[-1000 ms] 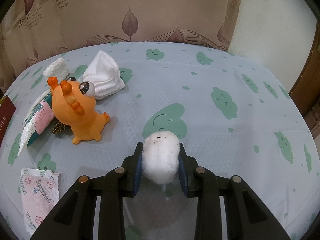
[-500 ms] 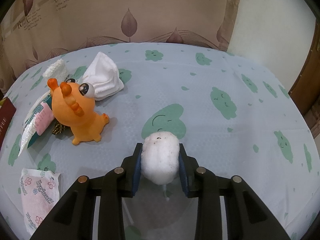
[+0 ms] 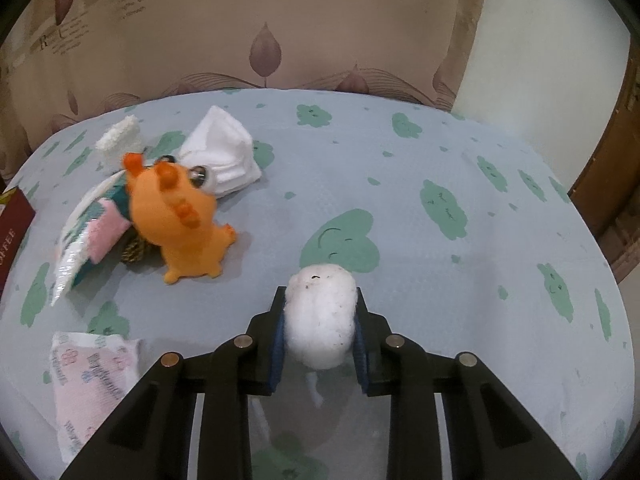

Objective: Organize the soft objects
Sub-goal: 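Carry the white cotton ball with the right tool into the tin and release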

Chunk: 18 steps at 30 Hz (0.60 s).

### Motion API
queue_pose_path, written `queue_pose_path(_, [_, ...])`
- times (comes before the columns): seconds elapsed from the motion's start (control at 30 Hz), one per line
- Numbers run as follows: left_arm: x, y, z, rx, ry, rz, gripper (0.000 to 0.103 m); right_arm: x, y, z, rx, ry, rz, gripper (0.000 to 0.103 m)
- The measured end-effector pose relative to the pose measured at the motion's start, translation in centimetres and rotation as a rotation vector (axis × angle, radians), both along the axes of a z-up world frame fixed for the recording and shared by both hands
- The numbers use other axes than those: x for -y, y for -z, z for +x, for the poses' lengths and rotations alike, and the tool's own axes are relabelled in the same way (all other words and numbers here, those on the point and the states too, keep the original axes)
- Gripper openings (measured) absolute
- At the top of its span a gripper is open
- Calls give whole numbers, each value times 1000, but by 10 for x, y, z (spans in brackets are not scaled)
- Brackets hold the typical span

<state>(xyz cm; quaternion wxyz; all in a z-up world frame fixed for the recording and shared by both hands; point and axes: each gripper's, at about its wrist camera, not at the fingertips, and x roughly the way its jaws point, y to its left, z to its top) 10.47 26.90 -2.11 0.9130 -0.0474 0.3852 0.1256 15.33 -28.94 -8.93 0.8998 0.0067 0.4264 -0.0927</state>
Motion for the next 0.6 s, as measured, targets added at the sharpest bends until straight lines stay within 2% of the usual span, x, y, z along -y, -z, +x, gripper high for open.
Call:
queue_pose_path(0.13, [-9, 0, -1, 1, -16, -39, 46, -13, -13, -8, 17, -33, -3, 25])
queue_pose_path(0.33, [-16, 1, 1, -3, -45, -25, 46, -47, -38, -21, 57, -112, 14, 25])
queue_pose_path(0.5, [-21, 1, 0, 5, -60, -43, 47, -101, -58, -22, 82, -245, 29, 25])
queue_pose_path(0.6, [-23, 3, 1, -9, -55, -71, 47, -135, -59, -19, 65, -323, 53, 25])
